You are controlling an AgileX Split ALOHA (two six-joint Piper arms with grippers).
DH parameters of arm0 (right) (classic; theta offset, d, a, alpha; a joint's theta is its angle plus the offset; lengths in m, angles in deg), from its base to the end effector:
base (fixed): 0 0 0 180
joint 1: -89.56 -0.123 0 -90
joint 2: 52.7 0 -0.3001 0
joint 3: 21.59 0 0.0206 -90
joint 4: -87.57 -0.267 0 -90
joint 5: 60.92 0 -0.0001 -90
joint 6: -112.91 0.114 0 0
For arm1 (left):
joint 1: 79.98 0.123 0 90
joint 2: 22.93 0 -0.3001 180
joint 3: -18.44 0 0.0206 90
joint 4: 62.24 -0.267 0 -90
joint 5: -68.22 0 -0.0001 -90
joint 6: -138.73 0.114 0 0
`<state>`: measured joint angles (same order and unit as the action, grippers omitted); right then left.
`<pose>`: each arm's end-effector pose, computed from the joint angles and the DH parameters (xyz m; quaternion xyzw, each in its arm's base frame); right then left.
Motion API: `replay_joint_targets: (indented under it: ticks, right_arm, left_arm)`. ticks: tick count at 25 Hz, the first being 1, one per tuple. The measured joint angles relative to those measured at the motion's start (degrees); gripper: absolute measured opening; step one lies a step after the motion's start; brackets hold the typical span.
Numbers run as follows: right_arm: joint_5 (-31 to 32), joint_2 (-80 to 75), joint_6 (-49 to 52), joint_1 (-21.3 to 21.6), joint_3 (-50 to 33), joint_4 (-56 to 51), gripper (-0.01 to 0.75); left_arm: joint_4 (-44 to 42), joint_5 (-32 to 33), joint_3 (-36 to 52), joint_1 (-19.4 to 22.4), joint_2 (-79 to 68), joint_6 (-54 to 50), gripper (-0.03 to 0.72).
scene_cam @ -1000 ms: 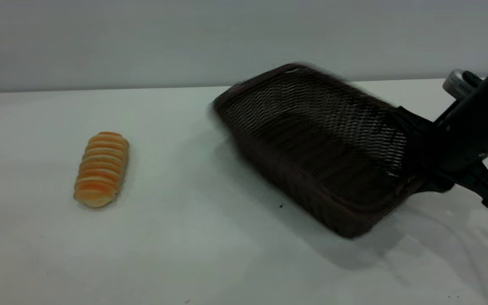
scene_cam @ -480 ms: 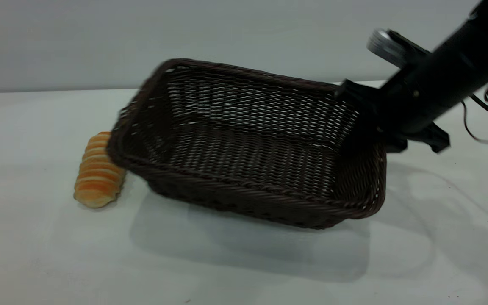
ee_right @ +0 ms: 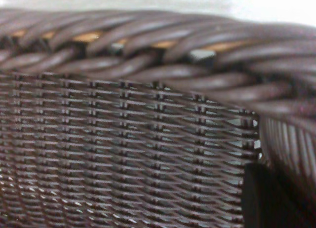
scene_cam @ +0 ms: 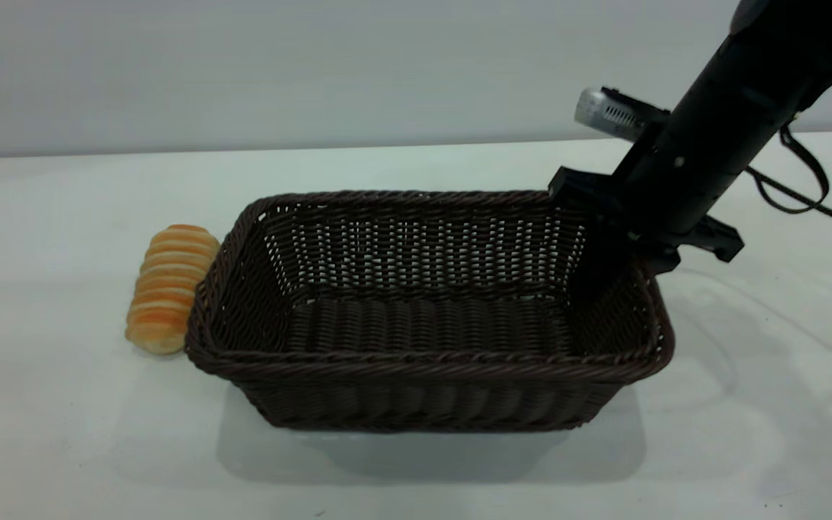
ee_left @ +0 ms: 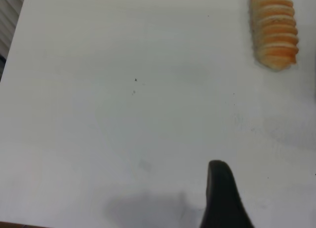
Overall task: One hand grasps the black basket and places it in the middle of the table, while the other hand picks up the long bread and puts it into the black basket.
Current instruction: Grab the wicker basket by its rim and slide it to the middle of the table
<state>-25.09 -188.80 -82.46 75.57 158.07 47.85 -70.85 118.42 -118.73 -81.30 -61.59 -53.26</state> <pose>0.4181 0.1482 0.0495 0.0151 0.9740 0.2162 0.0660 0.1119 0.0105 0.2954 -0.0644 0.9078 0.0245 0.4137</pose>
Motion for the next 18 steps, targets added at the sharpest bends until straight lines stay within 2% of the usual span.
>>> replay_joint_targets:
  ticks: [6, 9, 15, 18]
  right_arm:
    - [-0.6, -0.9, 0.3, -1.5, 0.6, 0.2, 0.105]
    - [-0.6, -0.9, 0.3, -1.5, 0.6, 0.0, 0.145]
    - [-0.1, -0.8, 0.3, -1.2, 0.7, -0.6, 0.369]
    - [1.8, 0.4, 0.3, 1.0, 0.8, -0.8, 0.46]
  left_arm:
    - [0.0, 0.1, 0.0, 0.0, 0.0, 0.0, 0.495]
    - [0.0, 0.6, 0.0, 0.0, 0.0, 0.0, 0.495]
    - [0.0, 1.2, 0.0, 0.0, 0.0, 0.0, 0.495]
    - [0.0, 1.2, 0.0, 0.0, 0.0, 0.1, 0.495]
